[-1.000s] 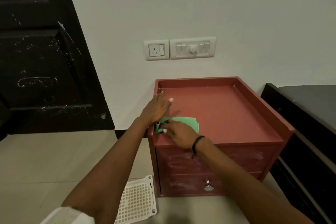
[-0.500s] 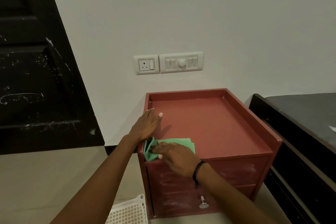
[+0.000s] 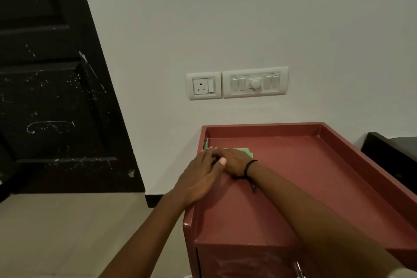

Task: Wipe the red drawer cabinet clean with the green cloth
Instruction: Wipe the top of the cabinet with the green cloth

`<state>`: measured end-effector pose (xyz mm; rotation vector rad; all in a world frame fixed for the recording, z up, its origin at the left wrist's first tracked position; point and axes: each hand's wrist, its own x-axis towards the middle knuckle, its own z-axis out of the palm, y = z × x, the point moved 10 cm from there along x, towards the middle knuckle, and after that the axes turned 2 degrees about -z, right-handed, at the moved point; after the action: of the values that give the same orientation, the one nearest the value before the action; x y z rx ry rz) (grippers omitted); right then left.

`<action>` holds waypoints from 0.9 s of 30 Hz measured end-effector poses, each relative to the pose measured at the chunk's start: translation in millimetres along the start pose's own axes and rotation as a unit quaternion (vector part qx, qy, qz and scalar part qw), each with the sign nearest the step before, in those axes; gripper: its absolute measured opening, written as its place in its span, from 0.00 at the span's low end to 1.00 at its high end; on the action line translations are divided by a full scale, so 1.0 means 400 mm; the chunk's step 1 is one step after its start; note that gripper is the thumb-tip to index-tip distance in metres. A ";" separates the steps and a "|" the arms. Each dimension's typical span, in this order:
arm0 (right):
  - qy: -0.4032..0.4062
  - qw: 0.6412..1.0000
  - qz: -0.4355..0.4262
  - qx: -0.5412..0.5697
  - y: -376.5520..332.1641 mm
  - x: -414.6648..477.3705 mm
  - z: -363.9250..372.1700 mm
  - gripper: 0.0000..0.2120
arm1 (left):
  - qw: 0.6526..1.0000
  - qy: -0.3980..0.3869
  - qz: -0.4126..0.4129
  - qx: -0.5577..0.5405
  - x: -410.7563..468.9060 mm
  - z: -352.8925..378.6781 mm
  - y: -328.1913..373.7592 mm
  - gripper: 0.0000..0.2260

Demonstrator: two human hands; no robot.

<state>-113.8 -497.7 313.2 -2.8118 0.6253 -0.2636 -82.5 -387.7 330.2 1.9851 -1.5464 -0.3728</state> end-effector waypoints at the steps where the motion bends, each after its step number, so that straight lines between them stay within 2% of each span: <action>1: -0.002 1.000 0.001 -0.005 0.015 0.033 -0.002 0.15 | 1.000 0.002 0.002 0.009 0.001 0.000 0.003 0.34; 4: 0.004 1.000 0.018 -0.016 0.069 0.136 -0.011 0.15 | 0.999 -0.012 -0.009 0.037 0.004 0.009 -0.004 0.33; 8: 0.004 0.998 0.043 -0.051 0.132 0.199 -0.006 0.15 | 0.998 -0.028 -0.021 0.053 0.006 0.018 -0.013 0.39; 14: 0.029 0.997 0.074 0.005 0.104 0.174 0.005 0.11 | 0.996 -0.011 -0.015 0.091 0.009 0.011 -0.006 0.35; 16: 0.019 0.998 0.067 0.012 0.063 0.110 -0.001 0.11 | 0.996 -0.008 -0.012 0.087 0.008 0.009 -0.005 0.34; 19: 0.017 0.998 0.039 0.042 -0.023 -0.048 -0.009 0.19 | 0.997 -0.008 -0.004 0.079 -0.001 0.003 0.005 0.33; 22: 0.025 0.997 0.011 0.066 -0.116 -0.205 0.014 0.14 | 0.997 -0.018 -0.031 0.073 -0.013 0.000 0.010 0.34; 27: 0.051 0.996 -0.061 0.043 -0.239 -0.423 0.045 0.17 | 0.995 -0.035 -0.043 0.088 -0.039 -0.005 0.031 0.42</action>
<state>-223.3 -336.4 302.0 -2.7713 0.4533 -0.4479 -95.6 -374.4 337.2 2.2005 -1.5890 -0.3553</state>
